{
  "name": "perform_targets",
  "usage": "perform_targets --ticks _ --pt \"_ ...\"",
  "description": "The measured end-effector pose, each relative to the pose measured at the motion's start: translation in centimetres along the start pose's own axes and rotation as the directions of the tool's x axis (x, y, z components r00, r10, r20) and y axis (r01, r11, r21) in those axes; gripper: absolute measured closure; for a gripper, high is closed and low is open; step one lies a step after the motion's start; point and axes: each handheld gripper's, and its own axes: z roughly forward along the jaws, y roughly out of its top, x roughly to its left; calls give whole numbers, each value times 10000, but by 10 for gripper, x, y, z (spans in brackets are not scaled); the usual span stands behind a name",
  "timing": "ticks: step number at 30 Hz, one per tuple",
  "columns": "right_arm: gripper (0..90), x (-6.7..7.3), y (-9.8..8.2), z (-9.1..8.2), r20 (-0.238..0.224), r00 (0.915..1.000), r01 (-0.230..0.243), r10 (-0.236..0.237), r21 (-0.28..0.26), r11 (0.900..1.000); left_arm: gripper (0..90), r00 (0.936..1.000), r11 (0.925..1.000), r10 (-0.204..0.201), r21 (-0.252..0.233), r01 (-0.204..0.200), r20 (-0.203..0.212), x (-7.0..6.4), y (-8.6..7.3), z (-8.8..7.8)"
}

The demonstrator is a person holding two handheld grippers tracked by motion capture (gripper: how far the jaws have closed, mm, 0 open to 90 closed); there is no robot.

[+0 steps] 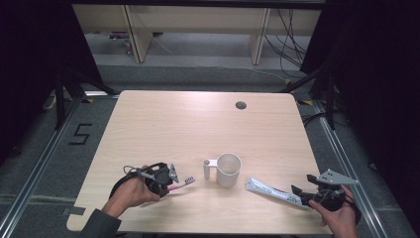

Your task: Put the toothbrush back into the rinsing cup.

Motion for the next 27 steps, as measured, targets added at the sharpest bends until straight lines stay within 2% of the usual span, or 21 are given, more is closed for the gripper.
perform_targets --ticks 2,4,6,7,9,10,12,13,14,15,17,18,19,20,22,24,27 --pt "257 2 0 0 1 9997 -224 224 37 9997 830 9999 9996 -114 -255 115 16 1 -2 -4" --pt "257 2 0 0 34 9998 -195 195 -22 9998 830 9998 9982 -211 -571 207 -62 2 -4 -9" --pt "257 2 0 0 22 9998 -182 182 -60 9998 830 9992 9923 -411 -1167 406 -24 3 -5 -14" --pt "257 0 0 1 -11 10000 13 -13 -130 9999 830 9989 9895 -435 -1375 453 160 3 -6 -16" --pt "257 -1 0 0 -52 10000 31 -31 -59 10000 830 9984 9821 -544 -1796 568 183 5 -7 -19" --pt "256 2 0 0 -24 9999 -152 152 0 9999 830 9979 9776 -613 -2001 647 232 4 -8 -20" --pt "257 0 0 1 -125 9999 -88 88 -3 10000 830 9947 9666 -985 -2349 1029 304 4 -9 -21" --pt "256 0 0 0 -134 9999 -75 76 47 10000 830 9950 9629 -941 -2508 995 333 4 -10 -22" --pt "256 0 0 0 -94 10000 5 -5 1 10000 829 9938 9542 -1077 -2777 1113 280 4 -10 -22" --pt "256 0 0 1 -86 10000 4 -4 -60 10000 829 9945 9540 -947 -2814 1035 447 5 -11 -23" --pt "256 -1 0 1 -66 9999 103 -103 -6 9999 830 9931 9417 -1146 -3157 1161 234 5 -12 -24" --pt "256 0 0 2 -143 9999 6 -6 21 10000 830 9923 9350 -1229 -3331 1218 176 5 -12 -24" --pt "256 3 0 1 -101 9994 -318 320 126 9994 830 9918 9286 -1275 -3498 1237 122 5 -13 -24" --pt "256 3 0 1 -122 9996 -236 237 122 9996 830 9907 9219 -1350 -3639 1328 194 4 -13 -25" --pt "256 2 0 1 -50 9999 -97 97 17 10000 830 9912 9079 -1325 -4008 1228 34 3 -13 -25" --pt "256 2 0 1 -44 9999 -113 113 14 9999 830 9902 8875 -1398 -4434 1254 3 1 -14 -26" --pt "256 3 0 1 -172 9993 -324 327 198 9993 830 9851 8497 -1711 -5090 1375 -196 0 -15 -27"
